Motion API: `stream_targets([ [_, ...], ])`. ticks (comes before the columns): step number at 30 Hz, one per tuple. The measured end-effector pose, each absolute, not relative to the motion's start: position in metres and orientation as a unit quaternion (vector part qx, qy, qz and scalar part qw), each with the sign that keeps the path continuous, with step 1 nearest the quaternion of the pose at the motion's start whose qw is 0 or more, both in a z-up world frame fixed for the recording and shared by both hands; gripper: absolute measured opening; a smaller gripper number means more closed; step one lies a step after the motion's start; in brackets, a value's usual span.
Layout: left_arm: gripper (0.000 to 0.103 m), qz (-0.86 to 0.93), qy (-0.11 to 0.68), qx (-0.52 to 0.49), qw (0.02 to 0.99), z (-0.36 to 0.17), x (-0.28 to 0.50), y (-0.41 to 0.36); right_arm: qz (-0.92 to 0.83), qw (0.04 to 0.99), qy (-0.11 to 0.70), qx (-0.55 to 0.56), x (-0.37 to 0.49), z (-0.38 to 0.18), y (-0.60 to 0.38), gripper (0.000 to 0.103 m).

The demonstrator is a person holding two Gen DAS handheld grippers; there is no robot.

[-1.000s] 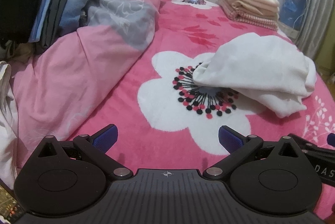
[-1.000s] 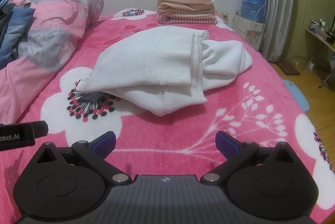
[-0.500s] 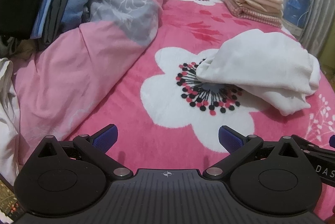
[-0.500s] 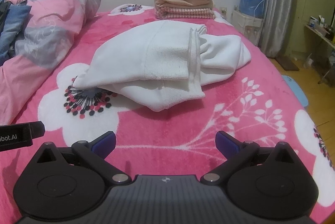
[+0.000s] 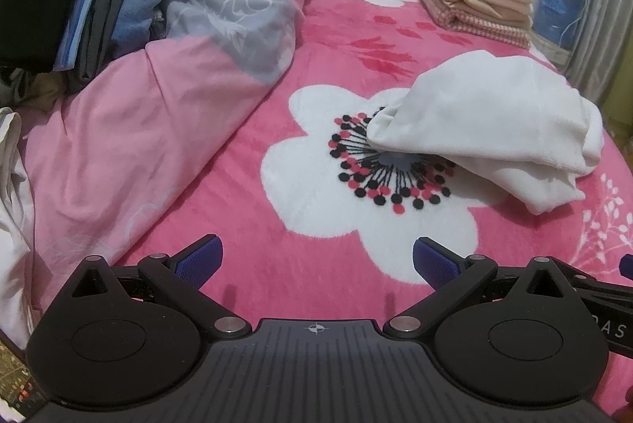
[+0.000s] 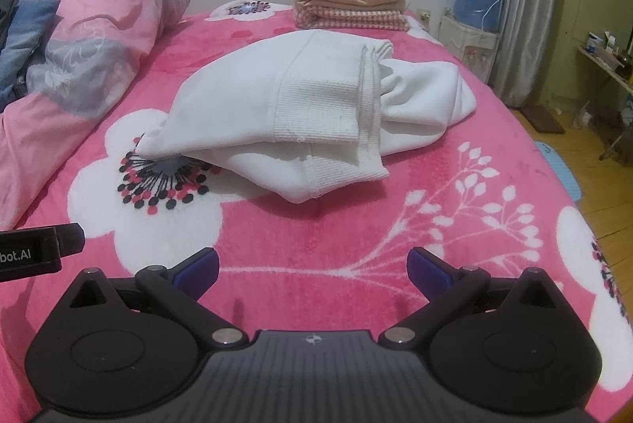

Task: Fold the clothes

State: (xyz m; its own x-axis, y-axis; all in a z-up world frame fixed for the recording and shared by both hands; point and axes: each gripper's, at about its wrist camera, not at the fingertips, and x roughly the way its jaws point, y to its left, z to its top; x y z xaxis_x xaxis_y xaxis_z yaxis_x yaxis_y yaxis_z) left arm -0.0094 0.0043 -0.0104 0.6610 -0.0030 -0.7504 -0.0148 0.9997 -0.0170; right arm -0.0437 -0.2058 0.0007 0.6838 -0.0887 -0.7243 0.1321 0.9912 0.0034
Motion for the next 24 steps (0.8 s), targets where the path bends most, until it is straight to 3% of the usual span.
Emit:
stream_targets([
  [24, 0.103, 0.002, 0.416, -0.012, 0.909, -0.0121, -0.0099, 0.0057, -0.062, 0.917, 0.394, 0.024, -0.0434, -0.0004, -0.2059, 0.103],
])
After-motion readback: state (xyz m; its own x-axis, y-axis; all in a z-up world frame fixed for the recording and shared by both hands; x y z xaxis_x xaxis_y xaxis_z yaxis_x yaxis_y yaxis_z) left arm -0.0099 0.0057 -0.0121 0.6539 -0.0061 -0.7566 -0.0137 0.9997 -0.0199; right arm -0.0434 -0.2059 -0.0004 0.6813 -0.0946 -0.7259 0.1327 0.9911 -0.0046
